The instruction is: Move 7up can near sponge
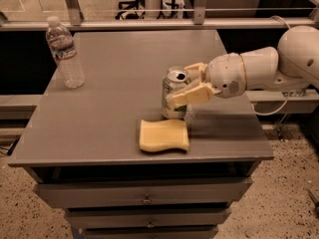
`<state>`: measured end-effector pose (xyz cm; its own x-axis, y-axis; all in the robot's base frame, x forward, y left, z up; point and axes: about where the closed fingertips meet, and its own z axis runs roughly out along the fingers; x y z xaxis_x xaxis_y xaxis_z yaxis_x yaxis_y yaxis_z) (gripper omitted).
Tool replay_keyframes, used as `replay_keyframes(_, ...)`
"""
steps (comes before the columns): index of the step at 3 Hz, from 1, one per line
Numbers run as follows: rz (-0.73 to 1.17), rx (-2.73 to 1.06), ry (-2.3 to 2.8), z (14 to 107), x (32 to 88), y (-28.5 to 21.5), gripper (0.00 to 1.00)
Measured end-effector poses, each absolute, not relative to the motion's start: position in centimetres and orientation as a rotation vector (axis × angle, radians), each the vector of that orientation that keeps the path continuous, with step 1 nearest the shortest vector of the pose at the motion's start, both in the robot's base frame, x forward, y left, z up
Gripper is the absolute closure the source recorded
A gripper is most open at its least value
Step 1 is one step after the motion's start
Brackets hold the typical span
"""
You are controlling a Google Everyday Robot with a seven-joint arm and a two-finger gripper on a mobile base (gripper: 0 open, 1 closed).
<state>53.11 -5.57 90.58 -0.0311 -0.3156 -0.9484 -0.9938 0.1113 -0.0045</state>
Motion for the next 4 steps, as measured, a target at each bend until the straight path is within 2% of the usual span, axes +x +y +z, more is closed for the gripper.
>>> replay_keyframes(1,0.951,-1.402,1.473,90.2,52.3,-5.3,0.36)
replay_keyframes(2,0.930,-1.447,1.452,90.2,51.8,-5.1,0.06)
replay_keyframes(3,0.925,-1.461,1.448,90.2,51.7,-5.1,0.00)
replay_keyframes(4,0.888,-1.473,1.453,90.8,52.5,-6.5,0.00)
